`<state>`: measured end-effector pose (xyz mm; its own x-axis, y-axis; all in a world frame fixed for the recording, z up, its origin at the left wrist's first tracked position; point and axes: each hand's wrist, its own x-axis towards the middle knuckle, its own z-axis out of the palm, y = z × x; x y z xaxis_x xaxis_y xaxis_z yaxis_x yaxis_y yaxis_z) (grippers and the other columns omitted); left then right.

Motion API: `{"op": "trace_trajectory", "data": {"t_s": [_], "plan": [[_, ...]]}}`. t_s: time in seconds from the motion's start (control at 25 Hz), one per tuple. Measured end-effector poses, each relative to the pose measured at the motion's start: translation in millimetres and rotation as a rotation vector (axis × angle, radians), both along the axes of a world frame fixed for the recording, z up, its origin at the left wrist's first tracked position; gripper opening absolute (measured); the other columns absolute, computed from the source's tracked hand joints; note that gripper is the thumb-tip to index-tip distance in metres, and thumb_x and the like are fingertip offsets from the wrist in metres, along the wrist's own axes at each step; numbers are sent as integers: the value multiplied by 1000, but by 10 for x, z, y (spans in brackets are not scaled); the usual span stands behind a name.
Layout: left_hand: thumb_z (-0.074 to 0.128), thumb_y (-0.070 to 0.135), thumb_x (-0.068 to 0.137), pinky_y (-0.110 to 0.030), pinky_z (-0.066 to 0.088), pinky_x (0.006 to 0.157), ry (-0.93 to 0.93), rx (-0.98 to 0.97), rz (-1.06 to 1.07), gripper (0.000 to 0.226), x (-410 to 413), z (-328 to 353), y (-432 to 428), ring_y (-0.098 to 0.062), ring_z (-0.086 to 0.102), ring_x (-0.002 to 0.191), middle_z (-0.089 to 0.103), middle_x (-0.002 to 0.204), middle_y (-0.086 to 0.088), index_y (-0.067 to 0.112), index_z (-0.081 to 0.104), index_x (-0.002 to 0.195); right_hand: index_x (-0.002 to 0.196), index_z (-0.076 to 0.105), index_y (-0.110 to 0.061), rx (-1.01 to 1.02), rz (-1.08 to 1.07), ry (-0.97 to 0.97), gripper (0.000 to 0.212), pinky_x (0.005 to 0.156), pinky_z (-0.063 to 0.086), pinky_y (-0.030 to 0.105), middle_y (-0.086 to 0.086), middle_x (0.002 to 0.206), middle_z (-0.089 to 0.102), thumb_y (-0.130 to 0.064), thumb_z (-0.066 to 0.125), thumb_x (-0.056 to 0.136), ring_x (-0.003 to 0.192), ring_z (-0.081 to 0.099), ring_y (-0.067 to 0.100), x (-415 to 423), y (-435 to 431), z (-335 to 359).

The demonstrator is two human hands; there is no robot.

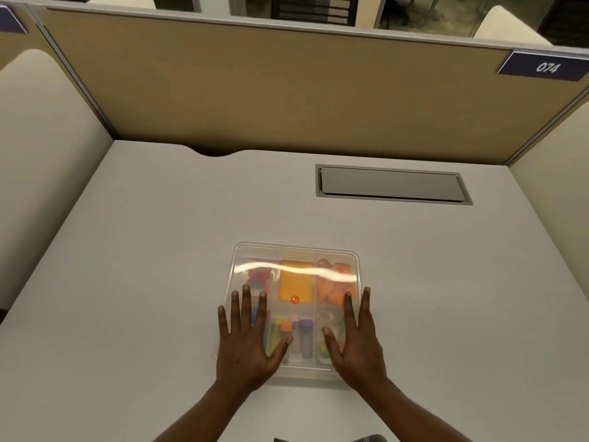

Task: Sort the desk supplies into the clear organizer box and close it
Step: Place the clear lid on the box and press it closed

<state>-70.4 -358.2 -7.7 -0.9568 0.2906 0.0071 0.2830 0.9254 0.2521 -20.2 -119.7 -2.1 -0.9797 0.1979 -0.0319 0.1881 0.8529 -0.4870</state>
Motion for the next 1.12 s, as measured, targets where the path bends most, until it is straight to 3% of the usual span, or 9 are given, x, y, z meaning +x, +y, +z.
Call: {"op": "trace_trajectory", "data": {"t_s": [0.24, 0.4, 0.52, 0.68, 0.76, 0.88, 1.0, 1.12], "plan": [[38, 73, 83, -65, 4, 115, -16, 37, 33, 92, 106, 62, 277, -37, 1, 149, 3, 163, -13, 21, 14, 154, 156, -9, -29, -75, 36, 74, 88, 102, 42, 29, -3, 164, -23, -61, 44, 93, 152, 10, 20, -101, -289, -6], [37, 68, 85, -66, 7, 115, 5, 22, 150, 85, 112, -9, 77, -37, 4, 149, 5, 163, -14, 20, 19, 154, 156, -12, -30, -148, 102, 49, 79, 85, 52, 18, -8, 161, -30, -48, 40, 99, 142, 40, 19, -288, -798, -2], [40, 70, 84, -66, 7, 115, 15, -22, 167, 86, -57, -51, -380, -36, 5, 149, 7, 163, -12, 23, 20, 153, 153, -18, -31, -160, 158, -1, 82, 82, 51, 12, -8, 157, -37, -59, 32, 95, 137, 46, 17, -425, -1188, 47], [41, 73, 83, -66, 7, 115, -9, -70, 184, 87, -261, -98, -942, -34, 5, 149, 8, 163, -10, 26, 19, 154, 151, -26, -29, -100, 245, -95, 88, 105, 49, 30, -3, 153, -44, -62, 34, 96, 150, 23, 24, -641, -1638, 121], [41, 73, 83, -66, 7, 115, -37, -84, 208, 88, -339, -105, -1166, -34, 6, 149, 9, 163, -9, 26, 19, 153, 151, -26, -25, -28, 299, -162, 88, 118, 35, 41, 2, 152, -46, -64, 30, 95, 153, 6, 31, -772, -1799, 148], [42, 72, 83, -66, 7, 115, -39, -105, 223, 87, -415, -88, -1376, -35, 6, 149, 9, 163, -9, 26, 19, 153, 153, -21, -23, 59, 349, -239, 88, 123, 17, 47, 9, 153, -44, -67, 28, 95, 152, -2, 39, -918, -1956, 177], [42, 72, 84, -66, 5, 115, -51, -111, 227, 86, -434, -50, -1422, -34, 6, 149, 9, 163, -8, 27, 18, 154, 154, -19, -25, 88, 382, -282, 88, 122, 18, 50, 10, 155, -40, -69, 28, 93, 151, 1, 41, -999, -1967, 183], [40, 70, 85, -65, 3, 116, -39, -135, 229, 84, -413, -12, -1390, -34, 4, 149, 8, 163, -9, 27, 17, 154, 151, -22, -35, -15, 444, -317, 87, 114, 38, 48, 6, 160, -30, -64, 37, 94, 147, 27, 37, -1008, -1741, 204]]}}
